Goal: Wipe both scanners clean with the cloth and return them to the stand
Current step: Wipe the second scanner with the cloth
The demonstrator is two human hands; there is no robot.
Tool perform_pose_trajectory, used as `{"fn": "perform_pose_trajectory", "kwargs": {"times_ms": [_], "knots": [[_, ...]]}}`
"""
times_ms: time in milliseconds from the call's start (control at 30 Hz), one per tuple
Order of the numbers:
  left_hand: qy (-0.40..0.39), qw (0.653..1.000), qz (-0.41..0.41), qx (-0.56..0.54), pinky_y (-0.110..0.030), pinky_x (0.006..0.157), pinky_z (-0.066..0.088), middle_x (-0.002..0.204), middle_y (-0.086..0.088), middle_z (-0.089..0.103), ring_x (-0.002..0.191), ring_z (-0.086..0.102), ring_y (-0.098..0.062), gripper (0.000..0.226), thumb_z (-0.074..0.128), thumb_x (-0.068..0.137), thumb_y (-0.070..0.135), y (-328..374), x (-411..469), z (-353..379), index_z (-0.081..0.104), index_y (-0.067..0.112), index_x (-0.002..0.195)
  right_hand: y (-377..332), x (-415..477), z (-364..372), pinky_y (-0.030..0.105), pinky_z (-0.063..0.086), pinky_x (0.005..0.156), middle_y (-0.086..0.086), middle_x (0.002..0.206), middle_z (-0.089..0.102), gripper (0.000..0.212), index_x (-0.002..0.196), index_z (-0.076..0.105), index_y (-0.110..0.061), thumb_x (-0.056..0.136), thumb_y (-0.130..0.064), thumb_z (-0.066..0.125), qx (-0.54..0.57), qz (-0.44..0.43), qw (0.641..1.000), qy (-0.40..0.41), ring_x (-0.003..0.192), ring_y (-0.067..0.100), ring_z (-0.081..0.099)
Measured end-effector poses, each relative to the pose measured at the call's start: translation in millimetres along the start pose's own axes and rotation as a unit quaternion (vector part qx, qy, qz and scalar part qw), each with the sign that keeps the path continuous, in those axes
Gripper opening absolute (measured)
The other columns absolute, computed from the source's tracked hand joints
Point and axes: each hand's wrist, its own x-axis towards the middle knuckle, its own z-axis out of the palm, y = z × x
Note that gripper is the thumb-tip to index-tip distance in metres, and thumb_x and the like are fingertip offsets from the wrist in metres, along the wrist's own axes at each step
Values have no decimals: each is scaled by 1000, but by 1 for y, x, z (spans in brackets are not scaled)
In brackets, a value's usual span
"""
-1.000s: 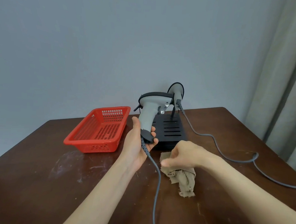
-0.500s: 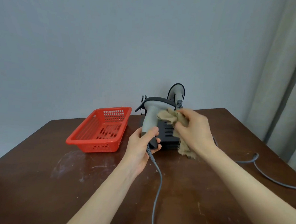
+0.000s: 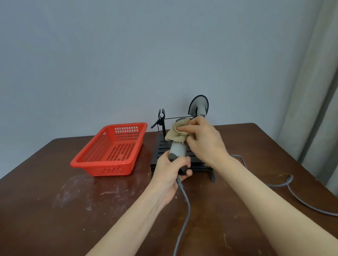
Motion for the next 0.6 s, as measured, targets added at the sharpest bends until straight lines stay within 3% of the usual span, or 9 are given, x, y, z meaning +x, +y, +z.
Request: {"fn": "perform_pose_trajectory", "kwargs": {"times_ms": [67,167,267,367,433,533,600], "knots": [[3,1000,10,-9,-21,45,41,71,-9,52,62,45,-15,23,51,80,-17,-1,2,-2,56,4,89,-3,-6,2,23,37,83,-5,103,51,39,110,70,-27,86,-5,49,8,-23,999,-31,99,13,48],[8,999,33,-39,-22,44,42,69,-6,54,59,48,-13,32,46,82,-18,-1,5,-7,60,11,84,-9,-22,3,26,43,80,-13,88,49,40,99,73,-31,81,-4,50,115,-35,987,-105,85,8,50],[24,995,-12,-96,-20,40,41,71,-9,53,53,48,-12,19,45,85,-12,0,3,-8,58,3,84,5,-16,5,31,45,83,-10,96,50,42,110,68,-35,82,-7,51,65,2,997,-30,93,12,52],[39,989,-45,-133,-19,38,42,70,-9,55,46,50,-10,8,48,93,3,4,2,-4,56,1,91,11,-16,7,25,43,81,-11,97,47,44,116,65,-35,85,-7,52,58,12,998,39,94,11,51],[59,980,-56,-182,-18,38,45,69,-9,57,43,51,-9,17,50,96,16,7,6,-7,59,2,97,8,-23,11,24,43,79,-10,97,51,43,114,66,-38,84,-11,54,70,-17,997,-6,94,10,52],[65,963,-81,-250,-19,41,51,68,-6,61,44,56,-9,33,53,95,32,8,11,-18,60,3,107,20,-34,13,29,42,70,-8,93,55,32,105,68,-43,84,-25,52,-65,-12,994,-90,90,19,57],[51,965,-93,-238,-19,41,52,65,-3,63,46,60,-9,43,51,94,42,9,13,-25,62,4,111,26,-35,10,31,45,75,-5,93,60,28,102,71,-36,82,-24,54,-13,62,997,-44,91,20,59]]}}
